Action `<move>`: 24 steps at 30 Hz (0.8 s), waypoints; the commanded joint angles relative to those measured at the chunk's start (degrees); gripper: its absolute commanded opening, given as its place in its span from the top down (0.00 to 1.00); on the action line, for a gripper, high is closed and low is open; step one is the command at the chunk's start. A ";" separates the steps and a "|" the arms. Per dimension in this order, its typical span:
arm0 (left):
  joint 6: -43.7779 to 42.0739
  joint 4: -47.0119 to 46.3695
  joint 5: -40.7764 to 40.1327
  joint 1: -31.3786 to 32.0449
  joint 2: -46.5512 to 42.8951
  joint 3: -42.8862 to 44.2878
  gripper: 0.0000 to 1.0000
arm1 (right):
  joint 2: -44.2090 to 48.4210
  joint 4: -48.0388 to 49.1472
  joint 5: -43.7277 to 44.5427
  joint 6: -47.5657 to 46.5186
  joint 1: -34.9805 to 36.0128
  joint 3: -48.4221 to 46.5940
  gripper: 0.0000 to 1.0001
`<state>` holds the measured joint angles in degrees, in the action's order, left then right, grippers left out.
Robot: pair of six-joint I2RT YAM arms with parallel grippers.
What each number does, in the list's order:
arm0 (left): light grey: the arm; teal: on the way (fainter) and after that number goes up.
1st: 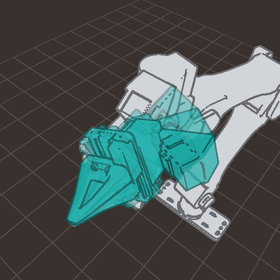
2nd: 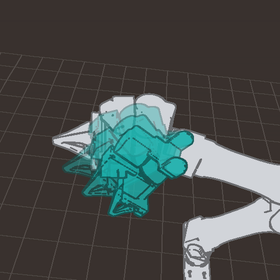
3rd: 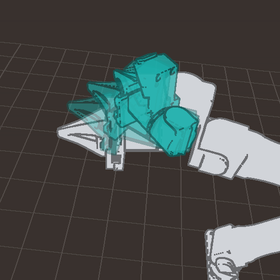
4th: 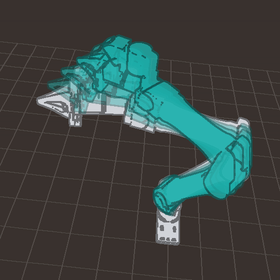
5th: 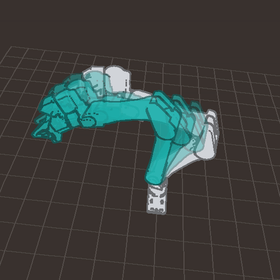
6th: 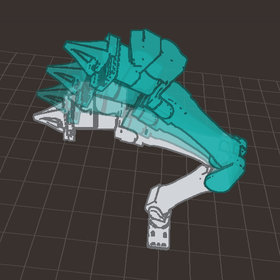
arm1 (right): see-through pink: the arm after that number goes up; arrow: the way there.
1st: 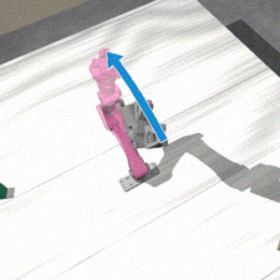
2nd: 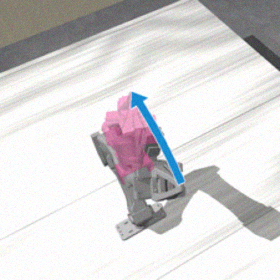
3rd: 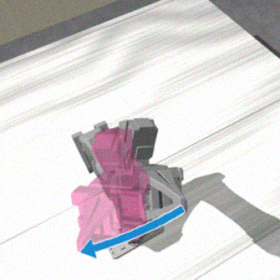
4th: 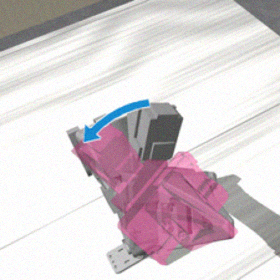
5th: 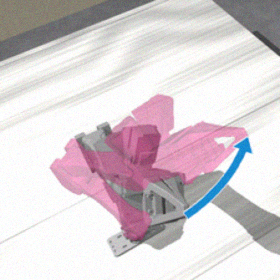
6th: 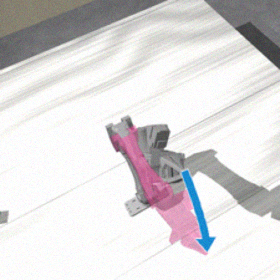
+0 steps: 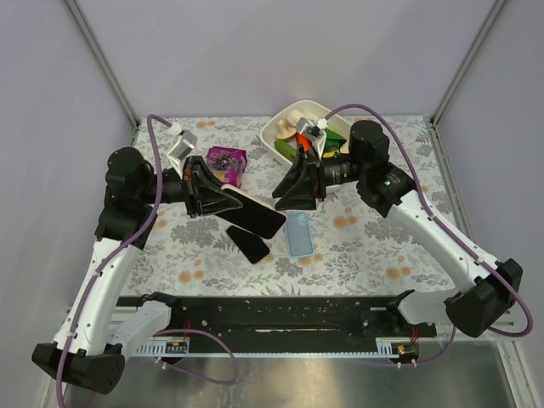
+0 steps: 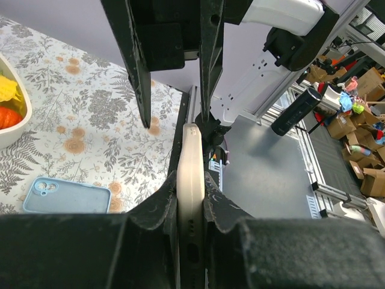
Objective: Take the phone out of the phone case
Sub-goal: Remove the phone case from the phone.
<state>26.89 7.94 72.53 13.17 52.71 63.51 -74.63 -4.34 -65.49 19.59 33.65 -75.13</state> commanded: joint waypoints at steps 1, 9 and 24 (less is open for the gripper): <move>-5.01 1.72 -1.96 1.77 0.11 4.35 1.00 | -1.66 1.96 -1.30 1.23 2.38 -0.89 0.41; -6.33 1.99 -1.52 3.62 0.82 4.70 1.00 | -3.77 13.00 -4.11 9.03 3.62 1.91 0.72; -17.93 7.61 9.29 3.79 0.03 6.89 1.00 | -6.58 46.53 -15.71 34.72 7.48 8.08 1.00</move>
<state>14.39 18.65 74.39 16.16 54.04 67.18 -80.90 35.40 -76.14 48.99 37.89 -65.91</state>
